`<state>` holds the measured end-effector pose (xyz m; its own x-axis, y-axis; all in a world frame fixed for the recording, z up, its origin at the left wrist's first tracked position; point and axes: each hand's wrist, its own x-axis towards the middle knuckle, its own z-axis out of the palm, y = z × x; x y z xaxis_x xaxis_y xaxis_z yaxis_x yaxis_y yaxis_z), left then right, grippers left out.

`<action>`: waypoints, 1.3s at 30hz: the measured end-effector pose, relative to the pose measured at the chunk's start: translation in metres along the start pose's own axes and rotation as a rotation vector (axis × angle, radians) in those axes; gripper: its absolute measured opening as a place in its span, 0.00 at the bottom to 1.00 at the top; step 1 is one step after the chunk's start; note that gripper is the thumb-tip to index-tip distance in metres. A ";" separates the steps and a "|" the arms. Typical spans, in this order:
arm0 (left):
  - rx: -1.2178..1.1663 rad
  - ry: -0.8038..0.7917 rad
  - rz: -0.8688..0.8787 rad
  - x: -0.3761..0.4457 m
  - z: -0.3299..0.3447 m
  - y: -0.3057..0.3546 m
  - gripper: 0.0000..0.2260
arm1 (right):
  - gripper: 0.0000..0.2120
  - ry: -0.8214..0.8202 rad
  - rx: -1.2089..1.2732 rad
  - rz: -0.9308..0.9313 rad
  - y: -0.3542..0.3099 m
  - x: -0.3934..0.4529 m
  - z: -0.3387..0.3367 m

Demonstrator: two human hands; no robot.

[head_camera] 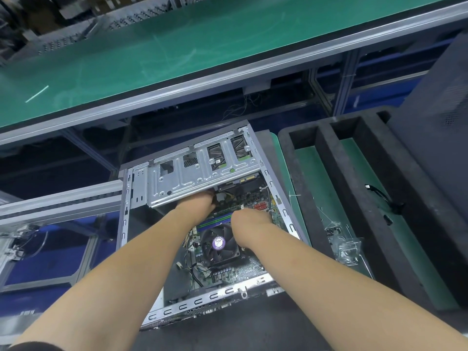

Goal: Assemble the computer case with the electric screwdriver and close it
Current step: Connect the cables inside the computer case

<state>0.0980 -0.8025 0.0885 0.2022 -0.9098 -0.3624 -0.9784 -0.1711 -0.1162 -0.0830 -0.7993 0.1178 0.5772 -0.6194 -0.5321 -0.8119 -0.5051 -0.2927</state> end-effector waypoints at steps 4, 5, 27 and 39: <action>-0.019 -0.020 0.018 0.000 -0.003 -0.001 0.13 | 0.08 0.003 -0.007 0.001 0.000 0.000 0.000; -0.028 -0.026 0.022 0.000 -0.003 -0.001 0.13 | 0.08 0.004 -0.005 0.002 0.000 0.000 -0.001; -0.006 -0.093 0.016 0.005 -0.004 0.004 0.13 | 0.06 -0.003 -0.007 0.029 -0.002 0.001 -0.001; -0.139 -0.071 -0.046 -0.005 -0.005 0.007 0.15 | 0.06 -0.008 -0.015 0.041 -0.003 -0.001 -0.003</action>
<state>0.0900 -0.8012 0.0943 0.2451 -0.8716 -0.4245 -0.9636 -0.2674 -0.0073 -0.0810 -0.7985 0.1218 0.5426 -0.6353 -0.5495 -0.8335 -0.4883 -0.2584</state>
